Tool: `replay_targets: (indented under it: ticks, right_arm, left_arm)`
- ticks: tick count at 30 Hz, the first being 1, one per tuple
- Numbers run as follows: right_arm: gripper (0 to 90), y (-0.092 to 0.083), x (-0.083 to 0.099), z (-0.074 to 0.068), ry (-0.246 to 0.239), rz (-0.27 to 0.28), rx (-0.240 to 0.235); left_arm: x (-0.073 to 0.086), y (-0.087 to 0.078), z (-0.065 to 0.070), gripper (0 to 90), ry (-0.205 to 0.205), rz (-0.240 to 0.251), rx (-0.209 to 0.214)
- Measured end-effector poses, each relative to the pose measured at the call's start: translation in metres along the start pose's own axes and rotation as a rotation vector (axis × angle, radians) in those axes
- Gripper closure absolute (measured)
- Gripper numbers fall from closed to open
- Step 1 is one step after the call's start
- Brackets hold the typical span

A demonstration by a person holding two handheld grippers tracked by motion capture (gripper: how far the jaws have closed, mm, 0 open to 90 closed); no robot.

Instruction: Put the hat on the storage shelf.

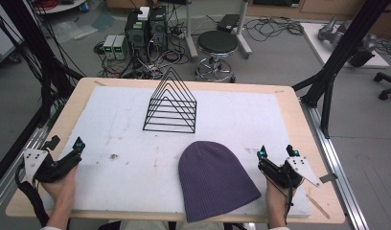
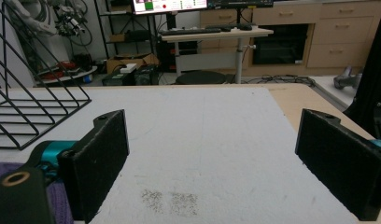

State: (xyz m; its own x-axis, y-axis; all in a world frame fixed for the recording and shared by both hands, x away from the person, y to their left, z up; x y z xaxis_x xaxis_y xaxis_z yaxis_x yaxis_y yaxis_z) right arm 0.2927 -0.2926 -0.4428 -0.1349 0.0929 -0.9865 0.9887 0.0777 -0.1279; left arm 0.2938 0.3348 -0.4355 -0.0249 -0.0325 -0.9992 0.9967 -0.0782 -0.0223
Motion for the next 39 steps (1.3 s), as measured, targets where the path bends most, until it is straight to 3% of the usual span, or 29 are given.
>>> replay_targets:
  ticks: [23,30,33,36,37,39]
  right_arm:
    - [8.8,-0.002,0.000,0.002,0.028,0.004,-0.006]
    - [8.8,0.002,-0.003,-0.002,0.005,-0.002,-0.041]
    - [8.8,0.005,-0.007,-0.003,0.027,0.000,-0.057]
    - [8.8,0.011,-0.012,-0.004,0.044,-0.059,-0.067]
    - [8.8,0.013,-0.014,-0.005,0.064,-0.075,-0.093]
    - [8.9,0.015,-0.018,-0.006,0.056,-0.077,-0.108]
  left_arm:
    - [0.001,0.001,0.003,22.9,0.017,-0.008,0.007]
    - [0.001,0.002,0.003,23.0,0.006,-0.010,0.018]
    - [0.001,0.001,0.001,23.0,0.001,-0.014,0.017]
    - [0.001,0.001,0.000,23.0,-0.002,-0.016,0.017]
    - [0.001,0.001,0.000,23.0,-0.001,-0.017,0.018]
    - [0.001,0.001,0.001,23.0,0.001,-0.019,0.022]
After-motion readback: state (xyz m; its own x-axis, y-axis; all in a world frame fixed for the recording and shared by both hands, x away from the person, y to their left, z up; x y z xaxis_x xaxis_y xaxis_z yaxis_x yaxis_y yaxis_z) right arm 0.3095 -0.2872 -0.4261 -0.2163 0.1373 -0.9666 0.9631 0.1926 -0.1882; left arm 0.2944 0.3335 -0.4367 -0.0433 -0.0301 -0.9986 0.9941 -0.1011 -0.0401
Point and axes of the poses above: each handheld gripper's, and its own axes: y roughly forward along the jaws, x roughly out of its underside, z roughly to its right, the point moved 4 cm from there along y, roughly forward along the jaws, and after that the axes turned 2 degrees about y, right-handed, at the moved point
